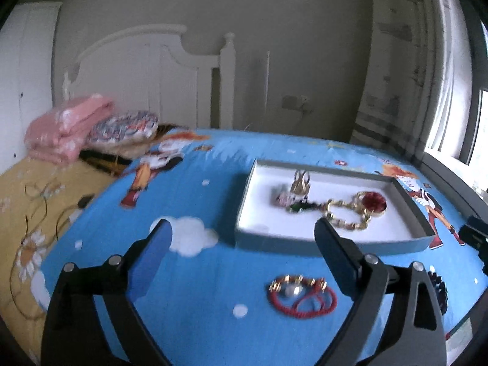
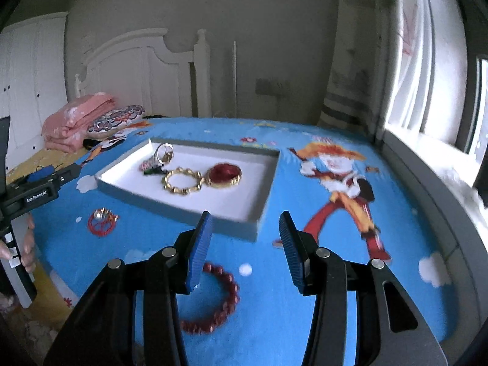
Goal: Organize jewelry
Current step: 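Move both tools back toward the dark red bead bracelet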
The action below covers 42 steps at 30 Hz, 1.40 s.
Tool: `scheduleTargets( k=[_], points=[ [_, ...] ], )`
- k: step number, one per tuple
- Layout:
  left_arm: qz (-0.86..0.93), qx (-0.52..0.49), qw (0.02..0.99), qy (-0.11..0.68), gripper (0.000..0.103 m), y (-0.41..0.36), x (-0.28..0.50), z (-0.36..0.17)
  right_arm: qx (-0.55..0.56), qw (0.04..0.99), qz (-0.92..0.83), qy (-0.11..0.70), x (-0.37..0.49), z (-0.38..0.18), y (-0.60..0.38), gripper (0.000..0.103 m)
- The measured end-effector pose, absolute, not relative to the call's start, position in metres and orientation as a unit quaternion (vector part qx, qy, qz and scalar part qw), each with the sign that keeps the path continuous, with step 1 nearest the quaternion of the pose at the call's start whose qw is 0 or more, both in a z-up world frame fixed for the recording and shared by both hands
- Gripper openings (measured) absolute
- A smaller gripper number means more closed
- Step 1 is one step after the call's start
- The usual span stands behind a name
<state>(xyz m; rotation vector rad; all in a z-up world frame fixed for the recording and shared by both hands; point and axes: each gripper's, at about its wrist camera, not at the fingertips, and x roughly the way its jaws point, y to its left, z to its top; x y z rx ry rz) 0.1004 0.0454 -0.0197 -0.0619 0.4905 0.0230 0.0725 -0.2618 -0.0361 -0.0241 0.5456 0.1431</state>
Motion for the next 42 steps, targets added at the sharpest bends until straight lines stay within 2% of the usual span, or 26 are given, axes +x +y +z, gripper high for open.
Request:
scheduleTargets(
  k=[7, 9, 17, 26, 28, 31, 39, 40, 42],
  points=[
    [0.043, -0.052, 0.966, 0.251, 0.092, 0.067, 0.079, -0.041, 0.026, 0.952, 0.07, 0.296, 0.05, -0.057, -0.268, 0.047],
    [0.046, -0.038, 0.965, 0.256, 0.092, 0.068, 0.069, -0.049, 0.037, 0.947, 0.08, 0.31, 0.046, -0.063, -0.266, 0.05],
    [0.014, 0.0, 0.962, 0.272, 0.092, 0.048, 0.054, -0.068, 0.038, 0.932, 0.088, 0.349, 0.045, -0.081, -0.25, 0.05],
    [-0.007, 0.038, 0.967, 0.254, 0.094, 0.027, 0.048, -0.067, 0.022, 0.941, 0.107, 0.321, 0.043, -0.075, -0.237, 0.049],
    [-0.008, 0.036, 0.966, 0.255, 0.094, 0.028, 0.048, -0.068, 0.011, 0.943, 0.11, 0.315, 0.046, -0.074, -0.232, 0.041],
    [-0.01, 0.037, 0.967, 0.253, 0.094, 0.028, 0.048, -0.068, -0.005, 0.941, 0.112, 0.318, 0.054, -0.077, -0.224, 0.036],
    [-0.016, 0.024, 0.968, 0.248, 0.094, 0.033, 0.051, -0.067, -0.053, 0.935, 0.1, 0.335, 0.074, -0.091, -0.211, 0.032],
    [-0.018, 0.019, 0.969, 0.248, 0.094, 0.033, 0.053, -0.066, -0.053, 0.935, 0.101, 0.335, 0.075, -0.091, -0.21, 0.029],
    [-0.029, 0.007, 0.968, 0.25, 0.094, 0.034, 0.058, -0.064, -0.055, 0.935, 0.11, 0.332, 0.077, -0.092, -0.209, 0.015]
  ],
)
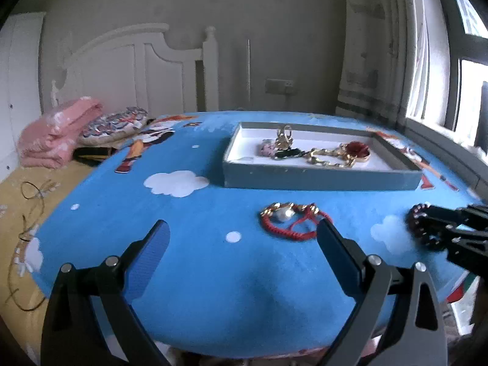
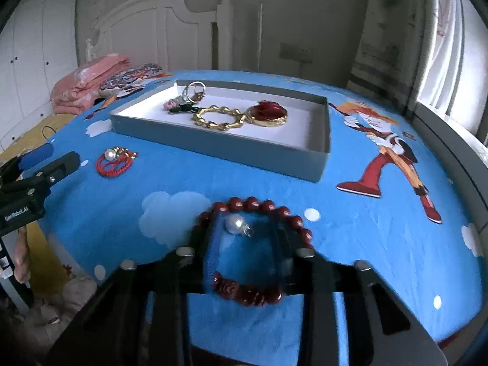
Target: Organize jewelry
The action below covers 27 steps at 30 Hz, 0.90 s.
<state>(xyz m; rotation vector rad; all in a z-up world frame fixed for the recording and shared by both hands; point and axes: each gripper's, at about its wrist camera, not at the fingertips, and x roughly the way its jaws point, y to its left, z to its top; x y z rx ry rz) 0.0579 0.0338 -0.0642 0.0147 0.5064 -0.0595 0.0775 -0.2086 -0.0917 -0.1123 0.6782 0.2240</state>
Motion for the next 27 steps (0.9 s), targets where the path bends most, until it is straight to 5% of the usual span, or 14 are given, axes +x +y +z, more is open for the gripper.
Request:
scheduleTargets(
  k=[2, 8, 15, 27],
  points=[
    [-0.04, -0.001, 0.966, 0.256, 0.093, 0.032, 0.063, -0.063, -0.068, 0.938, 0.105, 0.323, 0.074, -0.092, -0.204, 0.015],
    [-0.055, 0.001, 0.956, 0.288, 0.057, 0.023, 0.086, -0.067, -0.05, 0.942, 0.106, 0.313, 0.064, -0.091, -0.211, 0.015],
    [-0.056, 0.007, 0.952, 0.302, 0.036, 0.018, 0.1, -0.067, -0.017, 0.942, 0.11, 0.315, 0.065, -0.09, -0.221, 0.015],
    [-0.071, 0.036, 0.942, 0.327, 0.033, 0.001, 0.113, -0.078, -0.01, 0.945, 0.117, 0.307, 0.06, -0.088, -0.224, 0.015]
  ],
)
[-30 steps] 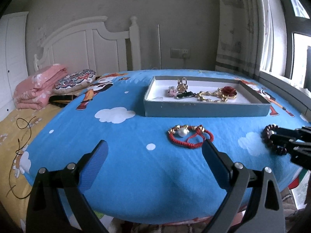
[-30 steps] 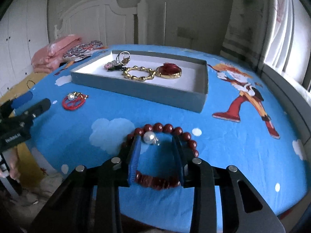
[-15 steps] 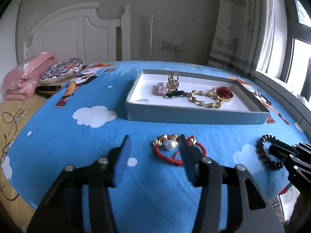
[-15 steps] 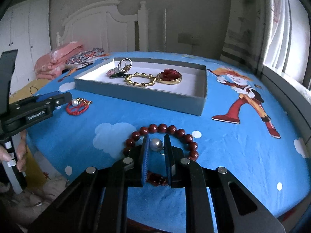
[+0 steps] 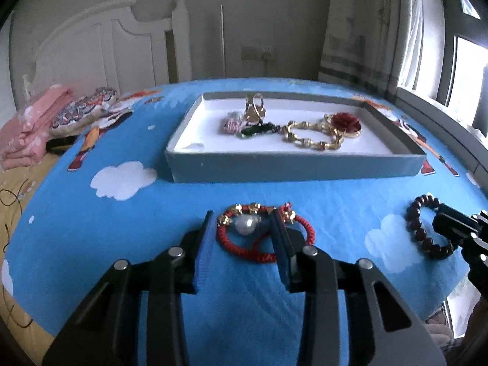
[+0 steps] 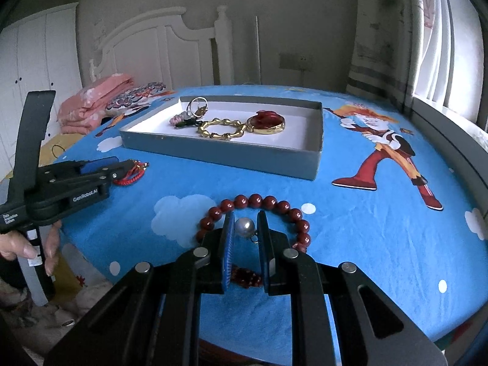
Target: Organize jewelry
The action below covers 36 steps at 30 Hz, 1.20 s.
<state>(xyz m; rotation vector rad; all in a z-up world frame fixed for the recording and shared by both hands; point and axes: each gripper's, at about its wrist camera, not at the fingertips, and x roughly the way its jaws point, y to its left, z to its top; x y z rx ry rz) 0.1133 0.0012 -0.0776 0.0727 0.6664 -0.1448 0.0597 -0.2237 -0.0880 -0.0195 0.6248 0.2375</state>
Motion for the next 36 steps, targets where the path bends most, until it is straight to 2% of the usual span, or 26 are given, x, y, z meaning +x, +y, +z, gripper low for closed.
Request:
scheduleTargets(
  k=[1, 3, 5, 19, 36],
  points=[
    [-0.075, 0.037, 0.941, 0.327, 0.031, 0.0, 0.114, -0.078, -0.008, 0.945, 0.116, 0.307, 0.06, -0.088, -0.225, 0.015],
    [-0.087, 0.028, 0.94, 0.327, 0.016, 0.003, 0.115, -0.077, -0.005, 0.945, 0.115, 0.307, 0.06, -0.088, -0.225, 0.015],
    [-0.088, 0.027, 0.941, 0.325, 0.014, 0.004, 0.113, -0.077, -0.004, 0.945, 0.116, 0.307, 0.06, -0.089, -0.225, 0.015],
    [-0.093, 0.039, 0.958, 0.27, 0.014, -0.003, 0.079, -0.063, -0.007, 0.947, 0.132, 0.292, 0.052, -0.086, -0.221, 0.015],
    [-0.092, 0.036, 0.96, 0.263, 0.014, -0.009, 0.069, -0.068, -0.014, 0.952, 0.124, 0.278, 0.049, -0.08, -0.215, 0.015]
  ],
)
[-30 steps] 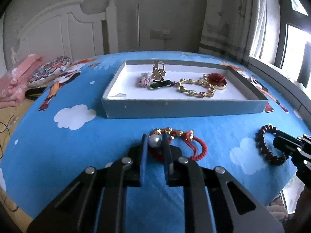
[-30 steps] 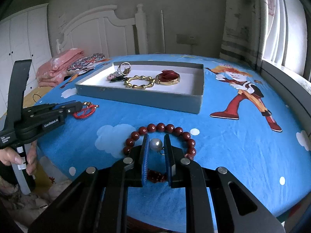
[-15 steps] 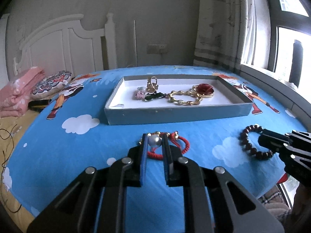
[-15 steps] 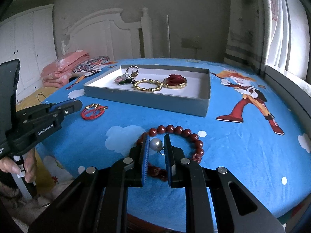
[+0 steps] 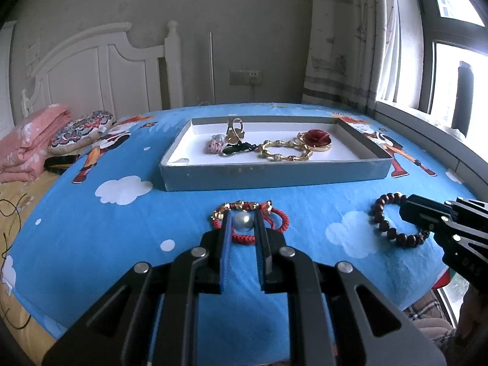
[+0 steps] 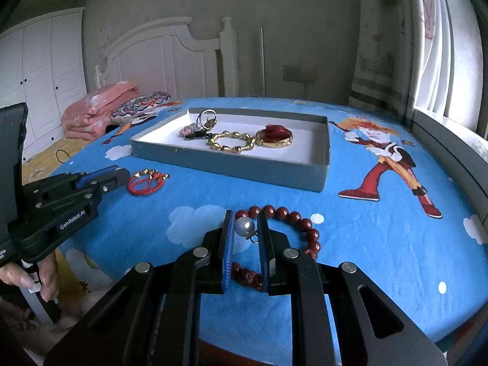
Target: Organize jewelry
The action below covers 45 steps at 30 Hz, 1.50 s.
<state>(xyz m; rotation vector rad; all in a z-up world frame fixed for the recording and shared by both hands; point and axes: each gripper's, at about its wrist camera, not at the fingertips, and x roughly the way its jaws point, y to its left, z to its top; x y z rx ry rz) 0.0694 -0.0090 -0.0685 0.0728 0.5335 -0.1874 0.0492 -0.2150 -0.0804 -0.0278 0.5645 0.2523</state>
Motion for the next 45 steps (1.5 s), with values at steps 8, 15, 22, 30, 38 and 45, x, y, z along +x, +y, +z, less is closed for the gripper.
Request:
scheduleTargets(
  k=[8, 15, 22, 30, 38, 45],
  points=[
    [-0.081, 0.041, 0.962, 0.257, 0.014, -0.016, 0.075, -0.065, -0.016, 0.955, 0.106, 0.276, 0.063, -0.075, -0.205, 0.015],
    [-0.072, 0.046, 0.964, 0.253, 0.014, -0.022, 0.086, -0.058, -0.014, 0.956, 0.092, 0.28, 0.085, -0.069, -0.2, 0.015],
    [-0.067, 0.05, 0.965, 0.249, 0.014, -0.029, 0.104, -0.046, -0.007, 0.959, 0.084, 0.271, 0.107, -0.056, -0.195, 0.015],
    [-0.064, 0.049, 0.967, 0.241, 0.014, -0.035, 0.129, -0.027, 0.007, 0.96, 0.075, 0.268, 0.135, -0.04, -0.196, 0.015],
    [-0.063, 0.049, 0.969, 0.235, 0.014, -0.034, 0.133, -0.019, 0.012, 0.961, 0.074, 0.267, 0.139, -0.037, -0.197, 0.015],
    [-0.056, 0.059, 0.968, 0.238, 0.014, -0.036, 0.154, -0.012, 0.006, 0.957, 0.074, 0.282, 0.161, -0.037, -0.191, 0.015]
  ],
)
